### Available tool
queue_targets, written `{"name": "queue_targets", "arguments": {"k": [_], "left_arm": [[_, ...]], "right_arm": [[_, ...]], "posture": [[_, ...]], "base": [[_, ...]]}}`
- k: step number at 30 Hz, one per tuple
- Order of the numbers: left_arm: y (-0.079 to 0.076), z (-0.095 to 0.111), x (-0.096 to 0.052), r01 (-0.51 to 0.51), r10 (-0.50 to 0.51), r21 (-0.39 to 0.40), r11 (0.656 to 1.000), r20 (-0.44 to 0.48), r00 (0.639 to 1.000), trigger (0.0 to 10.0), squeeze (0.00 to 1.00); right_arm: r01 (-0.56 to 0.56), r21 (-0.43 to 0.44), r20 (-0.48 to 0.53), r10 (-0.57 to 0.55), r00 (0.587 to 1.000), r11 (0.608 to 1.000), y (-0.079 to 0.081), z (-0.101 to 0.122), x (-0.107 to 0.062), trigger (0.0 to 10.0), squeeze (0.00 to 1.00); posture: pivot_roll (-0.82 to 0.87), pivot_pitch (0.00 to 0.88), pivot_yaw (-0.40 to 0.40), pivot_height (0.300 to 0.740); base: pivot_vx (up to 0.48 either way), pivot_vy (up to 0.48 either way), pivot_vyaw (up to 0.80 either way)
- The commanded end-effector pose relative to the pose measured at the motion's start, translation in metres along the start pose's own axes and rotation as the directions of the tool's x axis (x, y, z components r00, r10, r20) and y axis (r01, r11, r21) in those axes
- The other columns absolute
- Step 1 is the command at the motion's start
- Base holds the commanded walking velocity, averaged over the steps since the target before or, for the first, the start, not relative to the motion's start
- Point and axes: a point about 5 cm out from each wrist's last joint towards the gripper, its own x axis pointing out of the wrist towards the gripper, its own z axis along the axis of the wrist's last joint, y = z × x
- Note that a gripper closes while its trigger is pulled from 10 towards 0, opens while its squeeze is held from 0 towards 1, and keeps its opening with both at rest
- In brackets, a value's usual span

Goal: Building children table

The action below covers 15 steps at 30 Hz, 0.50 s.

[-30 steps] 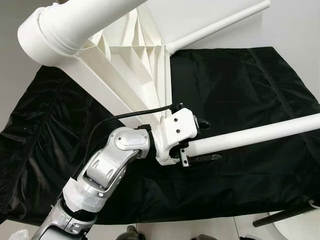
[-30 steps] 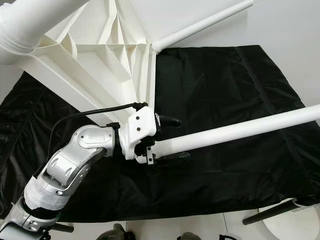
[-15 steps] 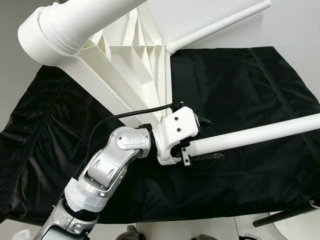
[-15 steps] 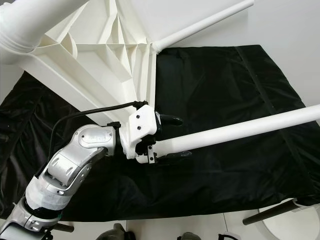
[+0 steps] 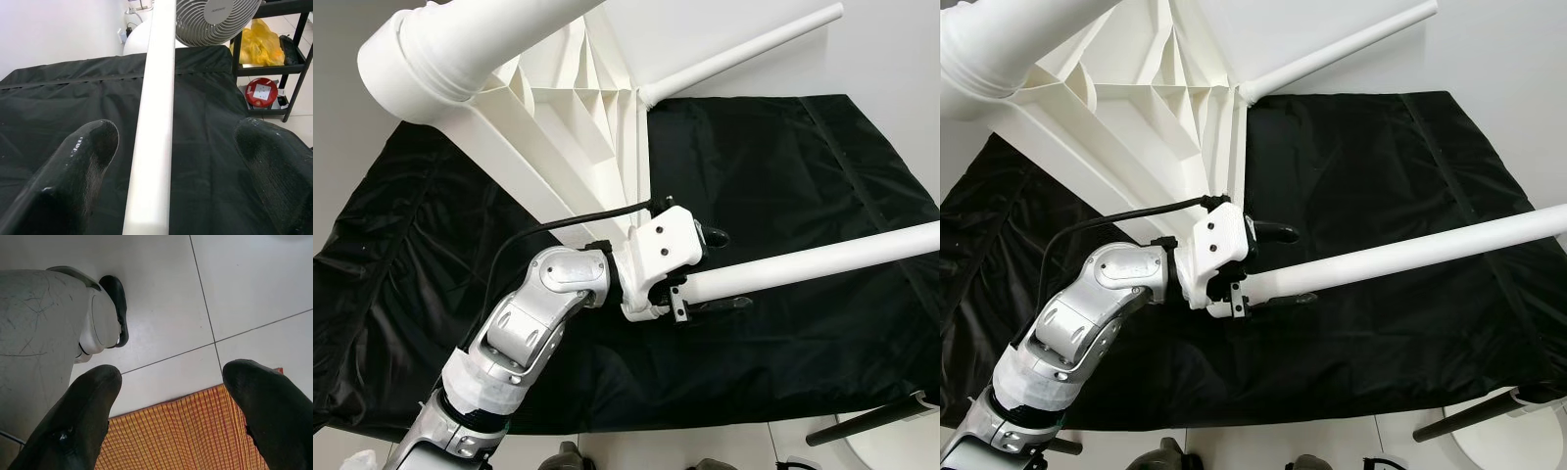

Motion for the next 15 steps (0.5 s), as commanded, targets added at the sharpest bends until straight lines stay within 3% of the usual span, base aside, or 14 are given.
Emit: {"name": "queue_targets", "arguments": {"k": [1, 6, 9, 15], "left_arm": [[0.008, 0.0, -0.002, -0.089, 0.089, 0.017, 0.996, -0.007, 0.996, 10.0, 0.0], [0.008, 0.0, -0.002, -0.085, 0.085, 0.017, 0.996, -0.007, 0.996, 10.0, 0.0], [0.007, 0.0, -0.001, -0.081, 0.081, 0.016, 0.997, -0.007, 0.997, 10.0, 0.0], [0.007, -0.001, 0.0, -0.08, 0.08, 0.014, 0.997, -0.005, 0.997, 10.0, 0.0]], "right_arm": [[-0.031, 0.012, -0.014, 0.031, 0.999, 0.999, 0.008, -0.003, 0.0, 10.0, 0.0], [-0.033, 0.016, 0.034, 0.033, 0.999, 0.999, 0.009, 0.007, 0.001, 10.0, 0.0], [-0.023, 0.018, 0.179, 0.02, 0.984, 1.0, 0.006, 0.034, 0.001, 10.0, 0.0], [-0.035, -0.004, 0.219, 0.035, 0.975, 0.999, 0.011, 0.035, 0.0, 10.0, 0.0]], "posture": [[0.07, 0.014, 0.067, 0.74], [0.07, 0.011, 0.07, 0.74], [0.06, 0.007, 0.066, 0.74], [0.06, 0.004, 0.065, 0.74]], "base": [[0.0, 0.0, 0.0], [0.0, 0.0, 0.0], [0.0, 0.0, 0.0], [0.0, 0.0, 0.0]]}}
